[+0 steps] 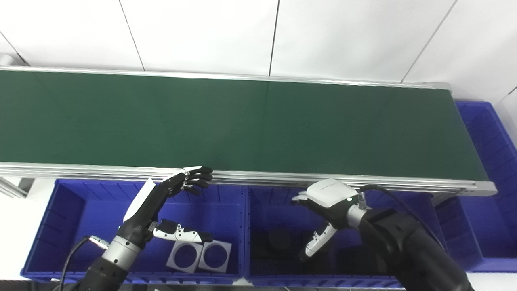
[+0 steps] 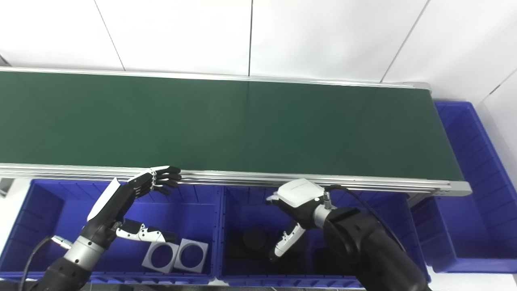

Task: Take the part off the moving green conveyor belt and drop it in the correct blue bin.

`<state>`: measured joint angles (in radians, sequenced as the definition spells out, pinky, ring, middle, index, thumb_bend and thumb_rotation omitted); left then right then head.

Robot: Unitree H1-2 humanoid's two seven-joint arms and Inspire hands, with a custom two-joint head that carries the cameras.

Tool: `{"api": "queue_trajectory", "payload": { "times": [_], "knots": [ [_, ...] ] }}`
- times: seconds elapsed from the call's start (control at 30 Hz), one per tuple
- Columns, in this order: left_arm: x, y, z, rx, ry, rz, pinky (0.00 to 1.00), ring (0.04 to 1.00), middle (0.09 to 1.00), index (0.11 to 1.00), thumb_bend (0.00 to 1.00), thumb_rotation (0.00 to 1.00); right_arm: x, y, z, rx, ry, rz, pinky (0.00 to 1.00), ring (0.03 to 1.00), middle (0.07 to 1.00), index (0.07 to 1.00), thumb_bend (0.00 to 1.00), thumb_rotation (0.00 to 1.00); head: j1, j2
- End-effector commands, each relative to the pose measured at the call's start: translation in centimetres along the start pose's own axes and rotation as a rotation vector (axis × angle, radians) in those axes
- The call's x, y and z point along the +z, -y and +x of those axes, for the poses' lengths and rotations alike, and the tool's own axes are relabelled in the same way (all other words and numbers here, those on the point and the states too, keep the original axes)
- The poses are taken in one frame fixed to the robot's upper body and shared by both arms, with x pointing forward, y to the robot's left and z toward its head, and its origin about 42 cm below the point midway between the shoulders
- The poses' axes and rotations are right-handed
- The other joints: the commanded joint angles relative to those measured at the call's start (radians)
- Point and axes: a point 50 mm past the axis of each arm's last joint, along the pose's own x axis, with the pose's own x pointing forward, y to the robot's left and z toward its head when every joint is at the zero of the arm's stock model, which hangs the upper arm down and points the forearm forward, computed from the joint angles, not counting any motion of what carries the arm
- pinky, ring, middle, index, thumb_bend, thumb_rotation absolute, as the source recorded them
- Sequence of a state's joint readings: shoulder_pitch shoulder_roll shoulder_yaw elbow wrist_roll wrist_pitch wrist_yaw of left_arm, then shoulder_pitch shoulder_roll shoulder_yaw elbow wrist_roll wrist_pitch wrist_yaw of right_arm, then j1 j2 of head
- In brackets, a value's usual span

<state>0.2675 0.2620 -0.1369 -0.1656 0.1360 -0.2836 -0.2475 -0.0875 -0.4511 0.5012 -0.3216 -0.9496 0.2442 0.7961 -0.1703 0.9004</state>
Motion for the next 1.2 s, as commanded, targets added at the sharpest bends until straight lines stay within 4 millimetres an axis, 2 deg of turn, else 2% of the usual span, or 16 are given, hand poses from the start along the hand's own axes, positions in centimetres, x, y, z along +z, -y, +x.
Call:
{"api": "queue_trajectory", "payload": {
  "times": [0.0, 0.07, 0.17, 0.27, 0.33, 0.5, 0.7, 1.07, 1.17],
  "knots": [
    [0.9, -0.5, 0.1, 0.006, 0.034, 0.017, 0.64, 0.713, 0.766, 0.794, 0.87, 0.15, 0.5, 1.1, -0.9, -0.109, 0.055, 0.116, 0.98, 0.924, 0.905, 0.898, 0.93, 0.51, 0.002, 0.001],
    [1.0, -0.5, 0.1, 0.002, 0.032, 0.019, 0.64, 0.713, 0.767, 0.795, 0.87, 0.14, 0.5, 1.0, -1.3, -0.148, 0.085, 0.206, 0.92, 0.904, 0.900, 0.903, 0.94, 0.45, 0.007, 0.000],
    [1.0, -0.4, 0.1, 0.001, 0.030, 0.007, 0.64, 0.719, 0.770, 0.794, 0.87, 0.14, 0.6, 0.4, -1.6, -0.214, 0.153, 0.390, 0.84, 0.886, 0.901, 0.916, 0.93, 0.42, 0.022, 0.000],
    [1.0, -0.4, 0.0, -0.003, 0.020, 0.009, 0.65, 0.726, 0.777, 0.799, 0.88, 0.15, 0.6, -0.2, -1.8, -0.261, 0.183, 0.500, 0.69, 0.847, 0.894, 0.932, 0.94, 0.45, 0.032, 0.000],
    [1.0, -0.4, 0.0, -0.008, 0.013, 0.008, 0.65, 0.731, 0.781, 0.803, 0.88, 0.16, 0.6, -0.7, -2.0, -0.287, 0.201, 0.570, 0.67, 0.829, 0.891, 0.941, 0.94, 0.47, 0.038, -0.001],
    [1.1, -0.3, -0.2, 0.005, 0.018, -0.007, 0.66, 0.741, 0.791, 0.808, 0.88, 0.16, 1.1, -2.1, -2.2, -0.357, 0.247, 0.714, 0.68, 0.811, 0.897, 0.961, 0.92, 0.49, 0.070, -0.017],
    [1.0, 0.1, -0.5, 0.057, 0.037, -0.081, 0.67, 0.755, 0.807, 0.818, 0.89, 0.11, 1.7, -4.0, -2.0, -0.417, 0.246, 0.811, 0.74, 0.830, 0.907, 0.971, 0.92, 0.52, 0.107, -0.041],
    [0.1, 0.7, 0.4, 0.079, 0.058, -0.110, 0.68, 0.762, 0.817, 0.834, 0.86, 0.17, 2.0, -6.4, -1.6, -0.511, 0.242, 0.908, 0.76, 0.859, 0.918, 0.987, 0.90, 0.49, 0.116, -0.095],
    [-0.2, 1.0, 0.9, 0.075, 0.056, -0.154, 0.71, 0.781, 0.826, 0.840, 0.87, 0.18, 1.9, -6.9, -1.7, -0.533, 0.236, 0.921, 0.76, 0.863, 0.913, 0.982, 0.91, 0.51, 0.119, -0.108]
  ]
}}
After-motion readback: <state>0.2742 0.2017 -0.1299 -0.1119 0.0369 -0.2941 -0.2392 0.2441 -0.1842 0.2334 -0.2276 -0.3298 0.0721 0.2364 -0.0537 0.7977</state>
